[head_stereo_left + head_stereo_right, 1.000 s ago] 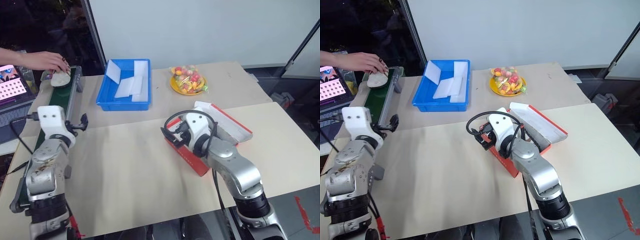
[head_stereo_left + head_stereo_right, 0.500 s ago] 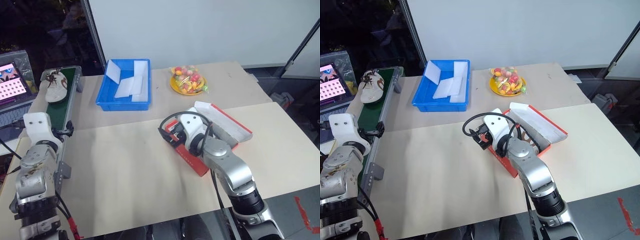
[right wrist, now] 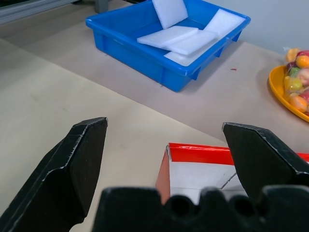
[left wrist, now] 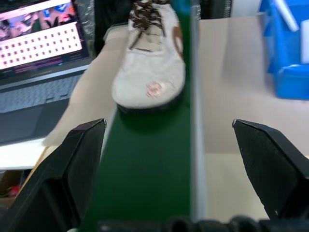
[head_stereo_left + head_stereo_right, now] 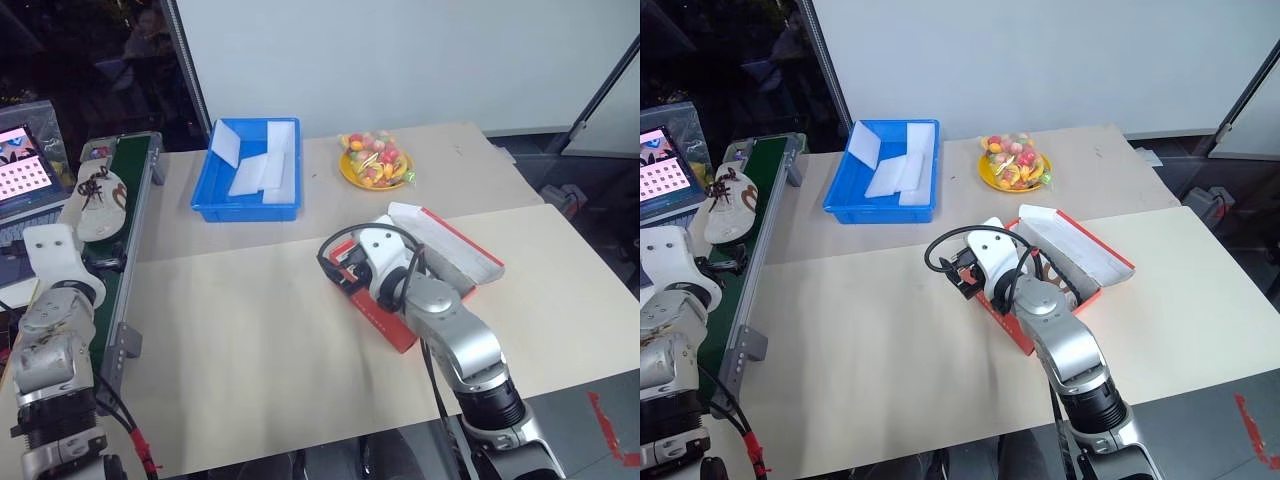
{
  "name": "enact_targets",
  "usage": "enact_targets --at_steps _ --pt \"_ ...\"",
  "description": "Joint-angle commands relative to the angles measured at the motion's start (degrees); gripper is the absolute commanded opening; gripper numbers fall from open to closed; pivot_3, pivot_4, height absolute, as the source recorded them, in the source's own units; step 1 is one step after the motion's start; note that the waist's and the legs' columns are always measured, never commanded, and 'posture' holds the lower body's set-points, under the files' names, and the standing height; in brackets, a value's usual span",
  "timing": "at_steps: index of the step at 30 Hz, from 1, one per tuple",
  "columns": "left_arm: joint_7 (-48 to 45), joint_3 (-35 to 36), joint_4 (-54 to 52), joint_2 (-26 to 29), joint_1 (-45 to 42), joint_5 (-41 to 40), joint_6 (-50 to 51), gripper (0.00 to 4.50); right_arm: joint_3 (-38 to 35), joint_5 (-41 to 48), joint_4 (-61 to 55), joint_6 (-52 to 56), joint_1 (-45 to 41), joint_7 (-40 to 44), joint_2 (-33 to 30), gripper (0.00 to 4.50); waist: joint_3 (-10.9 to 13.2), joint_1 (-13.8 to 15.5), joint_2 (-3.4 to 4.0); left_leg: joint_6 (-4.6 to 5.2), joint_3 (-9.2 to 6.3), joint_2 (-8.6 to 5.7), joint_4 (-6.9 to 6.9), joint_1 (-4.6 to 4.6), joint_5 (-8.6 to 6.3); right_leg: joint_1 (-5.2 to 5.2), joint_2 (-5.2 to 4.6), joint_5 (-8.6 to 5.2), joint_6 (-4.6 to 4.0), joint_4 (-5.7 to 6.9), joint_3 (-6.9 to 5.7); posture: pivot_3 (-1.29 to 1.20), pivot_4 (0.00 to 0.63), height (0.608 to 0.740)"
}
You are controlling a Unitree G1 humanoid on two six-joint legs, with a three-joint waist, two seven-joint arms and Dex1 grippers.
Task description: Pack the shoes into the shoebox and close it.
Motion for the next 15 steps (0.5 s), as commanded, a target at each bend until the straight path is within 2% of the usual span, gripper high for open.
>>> enact_targets --at_steps 1,11,14,15 --pt "-0.1 1.27 -0.07 1.54 -0.89 -0.09 -1.01 4.5 -0.94 -0.45 -1.61 -1.66 -0.3 0.34 0.51 4.49 0.0 0.0 -0.01 0.0 0.0 0.0 0.0 0.0 0.0 0.0 0.0 0.0 0.0 0.0 0.0 0.0 0.15 0.723" --pt "1.24 1.76 3.79 2.05 -1.02 1.01 -3.0 4.5 -1.41 -0.84 -2.41 -1.27 0.23 0.51 0.87 4.49 0.0 -0.06 -0.01 0.0 0.0 0.0 -0.01 0.0 0.0 0.0 0.0 0.0 0.0 0.0 0.0 0.0 0.15 0.723" --pt "2.28 0.91 5.4 1.49 -0.08 1.45 -0.63 4.5 -1.73 -0.75 -2.81 -1.0 0.25 0.41 0.98 4.49 0.0 -0.05 -0.01 0.0 0.0 0.0 -0.01 0.0 0.0 0.0 0.0 0.0 0.0 0.0 0.0 0.0 0.15 0.723" --pt "2.28 0.87 5.12 0.77 0.15 0.94 -0.41 4.25 -1.87 -0.72 -2.94 -0.9 0.23 0.41 0.95 4.5 0.0 -0.06 -0.01 0.0 0.0 0.0 -0.01 0.0 0.0 0.0 0.0 0.0 0.0 0.0 0.0 0.0 0.15 0.723"
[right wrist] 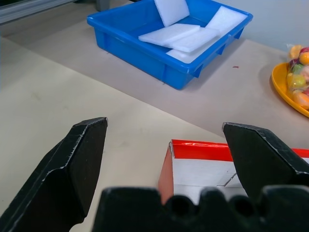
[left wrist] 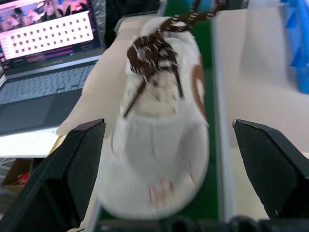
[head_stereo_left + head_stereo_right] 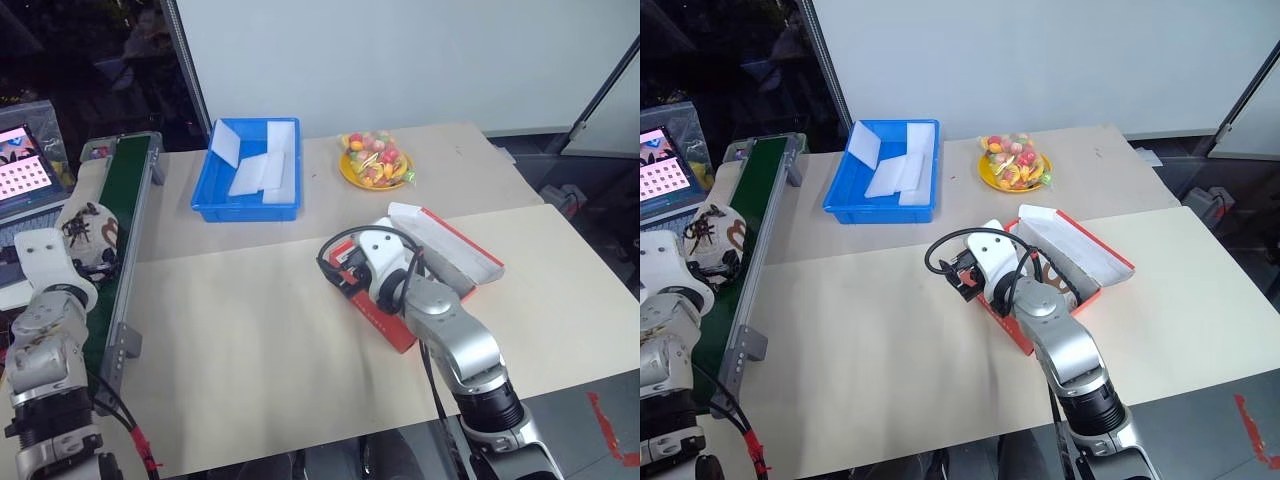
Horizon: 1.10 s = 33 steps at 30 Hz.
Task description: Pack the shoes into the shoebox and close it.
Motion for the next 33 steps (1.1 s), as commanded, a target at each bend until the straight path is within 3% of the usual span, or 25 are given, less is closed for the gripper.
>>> enact_targets --at_steps 1,4,10,15,22,29,31,33 --pt "0.89 0.45 -0.64 -0.62 0.54 0.0 0.63 4.08 -1.58 -0.18 -2.93 -0.84 -0.21 -0.18 0.41 4.5 0.0 0.01 0.0 0.0 0.0 0.0 0.0 0.0 0.0 0.0 0.0 0.0 0.0 0.0 0.0 0.0 0.15 0.723" --pt "-0.16 -0.49 -2.05 -1.08 0.29 -0.56 0.27 3.32 -1.87 -0.18 -3.02 -0.7 -0.25 -0.18 0.36 4.5 0.0 0.19 0.0 0.0 0.0 0.0 0.0 0.0 0.0 0.0 -0.01 0.0 0.0 0.0 0.0 0.0 0.15 0.723" --pt "0.54 -0.74 -1.5 -0.73 -0.59 -0.04 0.6 1.26 -1.99 -0.13 -3.04 -0.59 -0.31 -0.19 0.48 4.5 0.0 0.47 0.0 -0.02 -0.03 0.01 0.03 0.06 0.01 0.04 -0.01 0.01 -0.02 0.02 -0.04 0.0 0.15 0.723" --pt "0.53 -0.77 -1.45 -0.72 -0.71 -0.14 0.95 0.19 -2.18 -0.12 -2.9 -0.56 -0.35 -0.29 0.62 4.5 -0.01 0.44 -0.01 -0.02 -0.04 0.01 0.02 0.05 0.01 0.04 -0.01 0.02 -0.04 0.04 -0.04 0.0 0.15 0.723" --pt "2.58 -3.52 -3.12 -1.07 -0.84 2.59 -0.34 0.19 -2.41 -0.22 -2.39 -0.56 -0.62 -0.22 0.8 4.5 -0.01 0.51 -0.01 -0.02 -0.04 0.0 0.02 0.05 0.01 0.04 -0.01 0.02 -0.04 0.04 -0.04 0.0 0.15 0.723" --pt "6.89 -18.05 -21.48 -0.22 -4.31 18.03 -11.77 0.19 -6.89 3.9 -1.11 2.71 -2.36 -0.89 4.77 4.5 -0.05 0.58 -0.39 -0.03 -0.05 0.0 0.01 -0.06 0.01 0.03 -0.02 0.03 -0.05 -0.02 -0.05 0.0 0.15 0.723" --pt "3.7 -23.62 -24.98 -2.45 -6.23 17.81 -11.39 0.19 -10.31 7.23 -0.39 5.2 -3.71 -1.37 7.82 4.5 -0.05 0.61 -0.39 -0.01 -0.04 -0.02 0.0 -0.09 0.0 0.04 -0.05 0.04 -0.04 -0.07 -0.06 0.0 0.15 0.723" --pt "-0.07 -26.44 -27.51 -7.26 -7.61 11.9 -8.52 0.19 -16.2 12.92 0.41 8.9 -5.95 -2.81 12.44 4.5 -0.06 0.39 -0.37 0.0 -0.04 -0.02 -0.02 -0.09 -0.01 0.06 -0.06 0.05 -0.02 -0.03 -0.06 0.0 0.15 0.723"
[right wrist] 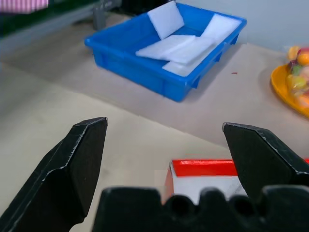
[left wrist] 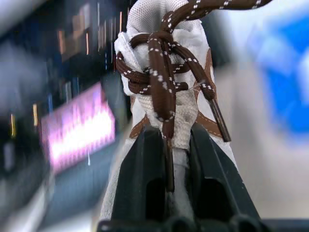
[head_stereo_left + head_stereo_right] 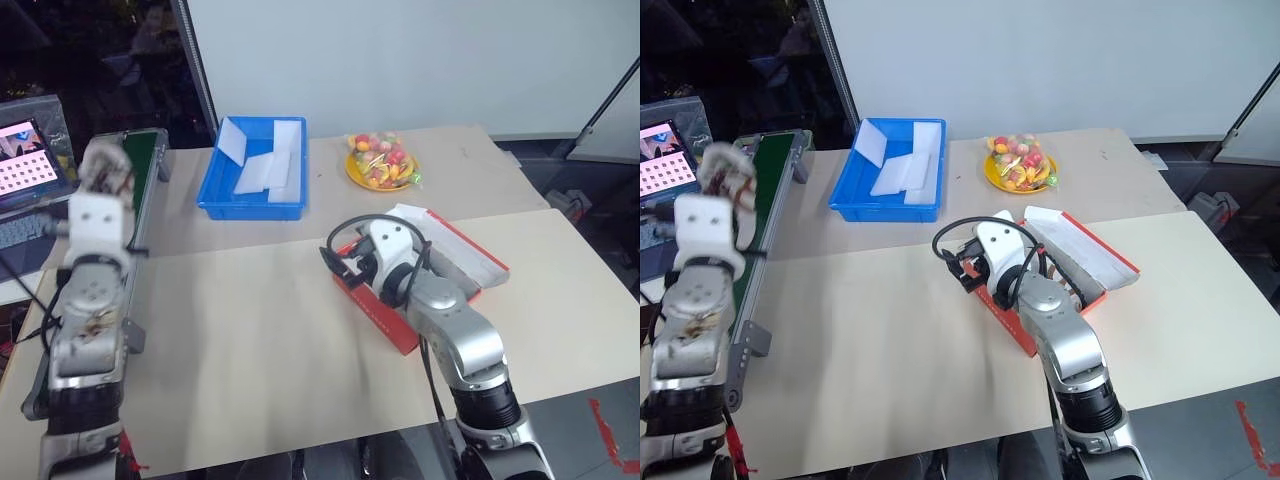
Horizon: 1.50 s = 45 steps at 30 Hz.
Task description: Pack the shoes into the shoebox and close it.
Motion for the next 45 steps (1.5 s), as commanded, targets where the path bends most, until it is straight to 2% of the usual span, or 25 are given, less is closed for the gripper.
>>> enact_targets --at_steps 1,2,4,7,9,16,25,32,37,45 --pt "-8.27 -6.06 -7.19 -8.62 -1.33 -12.28 6.84 0.19 -13.41 13.36 0.19 7.31 -5.41 -3.74 8.52 4.5 -0.01 -0.32 0.02 0.01 0.0 0.0 -0.01 0.0 0.0 0.0 0.0 0.0 0.0 0.0 0.01 0.0 0.15 0.723" --pt "-11.76 -7.55 -8.98 -10.93 -0.62 -17.38 10.24 0.19 -18.65 19.42 1.15 9.98 -7.48 -5.63 11.94 4.5 -0.01 -0.61 0.02 0.02 0.0 0.01 -0.02 0.0 -0.01 -0.01 0.0 0.0 0.01 0.05 0.01 0.0 0.15 0.723" --pt "-15.78 -10.48 -11.49 -11.92 0.81 -19.88 12.54 0.19 -27.2 30.94 3.29 14.2 -11.33 -9.36 16.67 4.5 0.0 -1.06 0.04 0.02 0.0 0.05 -0.04 0.0 0.0 -0.05 0.05 0.01 0.01 0.08 0.04 0.0 0.15 0.723" --pt "-16.96 -11.85 -12.64 -12.6 0.98 -21.24 14.91 0.19 -34.67 46.26 7.93 16.09 -15.25 -17.3 18.04 4.5 0.04 -2.2 0.11 0.03 -0.05 0.05 -0.17 -0.02 -0.01 -0.14 0.09 0.02 0.01 0.13 0.03 0.0 0.15 0.723" --pt "-17.51 -12.69 -12.57 -13.01 0.31 -21.61 15.43 0.19 -35.81 51.73 10.41 16.43 -16.7 -20.85 16.79 4.5 0.08 -2.52 0.21 0.02 -0.03 0.06 -0.29 0.05 0.0 -0.18 0.19 0.02 0.0 0.11 0.12 0.0 0.15 0.723" --pt "-17.88 -12.72 -10.78 -13.27 -2.41 -21.14 15.36 0.19 -30.96 55.54 13.91 16.24 -17.16 -25.72 12.55 4.5 0.07 -2.58 0.44 0.0 0.07 0.07 -0.38 0.18 0.02 -0.17 0.31 0.04 -0.04 0.14 0.49 0.0 0.15 0.723" --pt "-18.41 -11.71 -9.86 -13.12 -2.87 -21.14 15.01 0.19 -26.59 59.65 13.56 15.8 -16.1 -28.47 13.69 4.5 0.07 -2.12 0.44 0.0 0.07 0.04 -0.39 0.15 0.01 -0.2 0.31 0.04 -0.04 0.07 0.46 0.0 0.15 0.723" --pt "-18.15 -11.24 -10.02 -13.95 -4.73 -21.07 14.79 0.19 -22.54 57.42 14.38 17.1 -14.03 -28.59 12.4 4.5 0.07 -2.17 0.44 0.0 0.07 0.05 -0.39 0.15 0.01 -0.2 0.31 0.04 -0.04 0.07 0.46 0.0 0.15 0.723" --pt "-18.98 -11.86 -10.51 -14.27 -4.62 -21.66 14.96 0.19 -23.72 59.47 16.02 15.46 -14.48 -29.23 13.27 4.5 0.07 -2.14 0.44 0.0 0.07 0.04 -0.39 0.15 0.01 -0.19 0.31 0.04 -0.04 0.07 0.46 0.0 0.15 0.723" --pt "-21.32 -13.52 -13.09 -14.77 -2.43 -24.31 16.86 0.19 -27.04 67.78 21.97 9.6 -19.94 -30.41 14.43 4.5 0.07 -2.26 0.44 0.0 0.07 0.05 -0.4 0.16 0.01 -0.2 0.32 0.04 -0.04 0.06 0.46 0.0 0.15 0.723"
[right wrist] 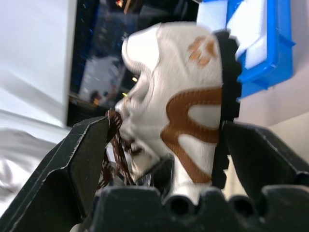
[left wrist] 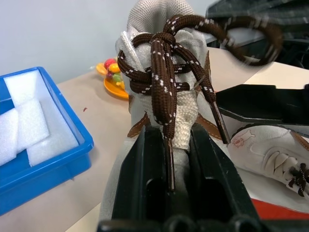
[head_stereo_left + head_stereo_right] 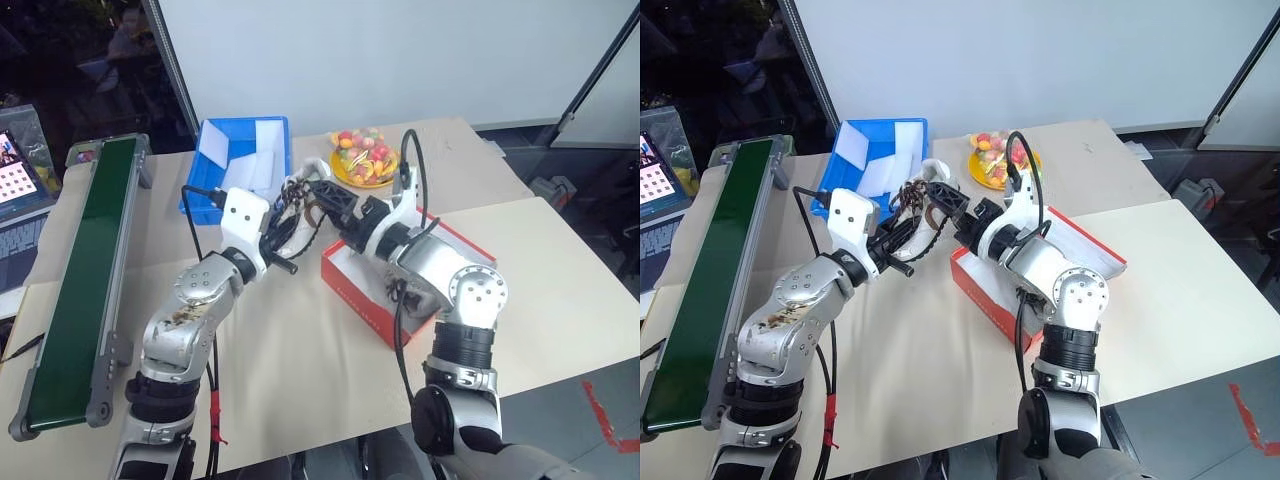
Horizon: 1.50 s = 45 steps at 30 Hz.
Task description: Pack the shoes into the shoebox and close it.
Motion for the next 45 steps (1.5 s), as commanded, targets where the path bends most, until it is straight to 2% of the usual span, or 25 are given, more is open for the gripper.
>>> enact_targets --at_steps 1,14,24,37,40,45 --pt "-3.56 -2.87 -4.84 -0.79 0.03 -3.24 -0.16 0.19 0.53 4.2 1.18 -3.0 -5.01 0.73 2.94 4.5 0.0 -0.02 0.0 0.0 0.0 0.01 0.0 0.0 0.0 0.0 0.01 0.0 0.0 0.0 0.0 0.0 0.15 0.723" --pt "-4.6 -2.99 -5.16 -0.65 -0.41 -3.87 0.41 0.19 4.31 2.39 1.65 -4.61 -4.9 1.21 2.29 4.5 0.0 0.03 0.0 0.0 0.0 0.01 0.0 0.0 0.0 0.0 0.01 0.0 0.0 0.01 0.0 0.0 0.15 0.723" --pt "-5.62 -0.05 -3.97 2.05 -2.22 -3.52 -0.29 0.19 9.56 -5.2 0.65 0.19 -1.09 2.95 -3.63 4.5 0.0 0.03 0.0 0.0 0.0 0.0 0.0 0.0 0.0 0.0 0.0 0.0 0.0 0.0 -0.01 0.0 0.15 0.723" --pt "-9.54 1.91 -4.4 6.89 -3.98 -3.34 0.06 0.19 8.57 -9.28 3.71 2.55 1.35 7.29 -8.34 4.5 0.0 0.11 0.0 0.0 0.0 0.0 0.0 -0.01 0.0 0.01 0.0 0.0 0.0 -0.02 -0.01 0.0 0.15 0.723" --pt "-9.39 4.28 -3.06 7.32 -6.45 -3.86 -0.42 0.19 7.85 -9.93 5.19 2.45 1.71 7.28 -8.67 4.5 0.0 0.14 0.0 0.0 0.0 0.0 0.01 -0.01 0.0 0.02 0.0 0.0 0.0 -0.02 -0.01 0.0 0.15 0.723" --pt "-9.05 7.42 -5.22 5.12 -5.57 -10.27 4.5 0.19 3.44 -5.67 7.3 1.33 0.5 5.73 -6.22 4.5 0.0 -0.05 0.0 0.0 0.0 0.02 0.01 -0.01 0.0 0.01 0.01 0.0 0.0 -0.02 0.0 0.0 0.15 0.723"
